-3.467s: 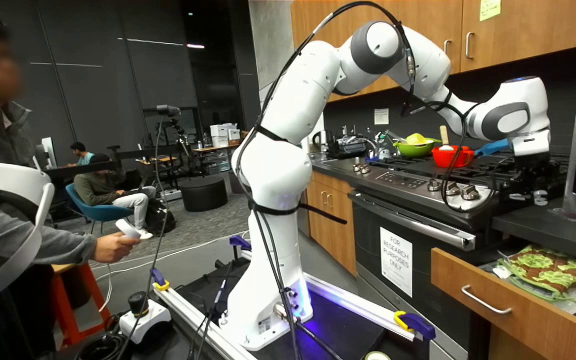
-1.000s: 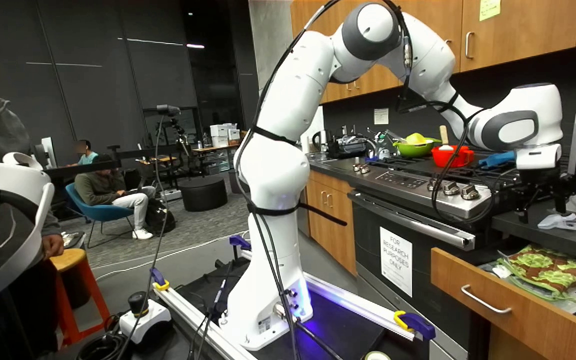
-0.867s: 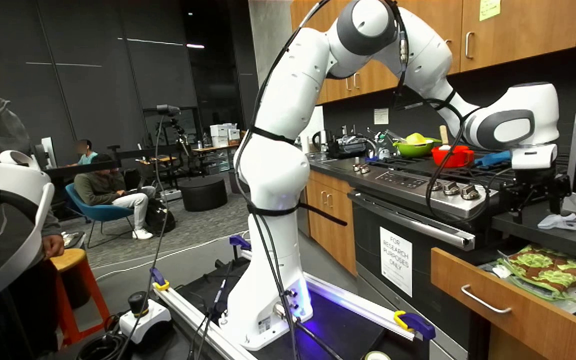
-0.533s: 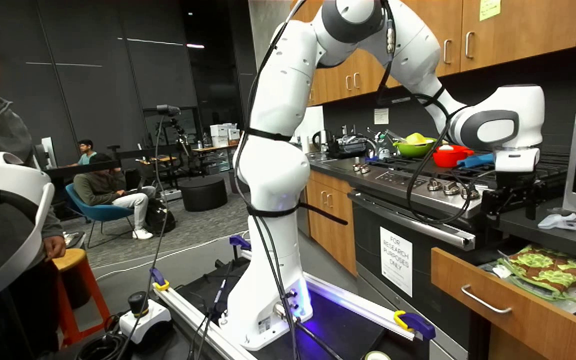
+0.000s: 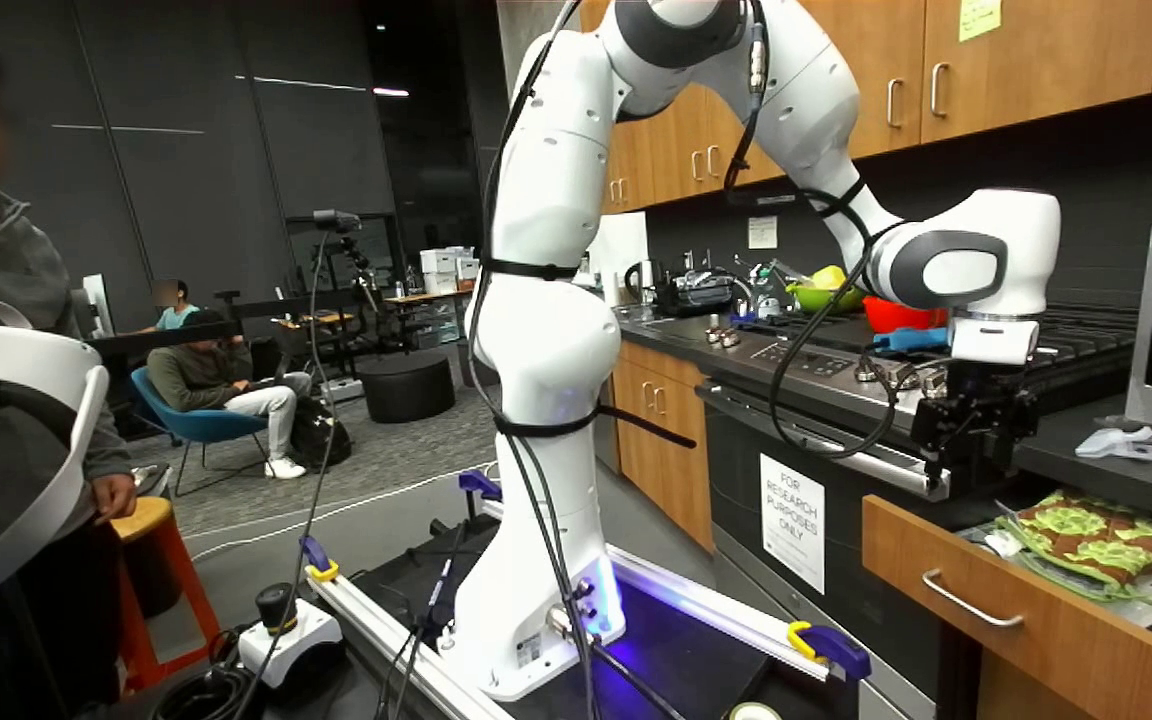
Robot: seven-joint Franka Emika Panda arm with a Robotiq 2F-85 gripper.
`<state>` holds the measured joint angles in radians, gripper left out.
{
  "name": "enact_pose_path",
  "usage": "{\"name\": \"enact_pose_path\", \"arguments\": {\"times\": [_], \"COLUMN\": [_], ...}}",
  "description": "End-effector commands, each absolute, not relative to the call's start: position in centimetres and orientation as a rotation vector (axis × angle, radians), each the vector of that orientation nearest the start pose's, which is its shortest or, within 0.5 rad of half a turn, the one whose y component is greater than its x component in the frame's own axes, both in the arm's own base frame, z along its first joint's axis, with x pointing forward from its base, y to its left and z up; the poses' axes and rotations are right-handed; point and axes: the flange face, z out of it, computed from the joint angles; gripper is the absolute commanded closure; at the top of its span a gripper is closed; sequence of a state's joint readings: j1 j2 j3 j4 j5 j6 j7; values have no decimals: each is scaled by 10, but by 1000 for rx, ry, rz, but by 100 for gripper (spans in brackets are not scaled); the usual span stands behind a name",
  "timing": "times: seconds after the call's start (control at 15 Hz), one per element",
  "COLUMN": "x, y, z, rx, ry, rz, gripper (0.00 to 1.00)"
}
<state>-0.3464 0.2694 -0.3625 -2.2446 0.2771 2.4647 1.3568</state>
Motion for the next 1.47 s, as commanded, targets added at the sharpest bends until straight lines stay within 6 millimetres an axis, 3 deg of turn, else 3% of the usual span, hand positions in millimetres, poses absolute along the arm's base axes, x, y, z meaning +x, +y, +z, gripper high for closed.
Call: {"name": "enact_pose_path", "arguments": {"times": [0.0,0.53,1.4], "x": [387,361,330], "y": [-341,-327,-321], "z": [262,263,223], "rx": [-1366,-1486,-1600], "ry": [2751,2665,2670], "rz": [152,336,559], "gripper": [0,0,0]}}
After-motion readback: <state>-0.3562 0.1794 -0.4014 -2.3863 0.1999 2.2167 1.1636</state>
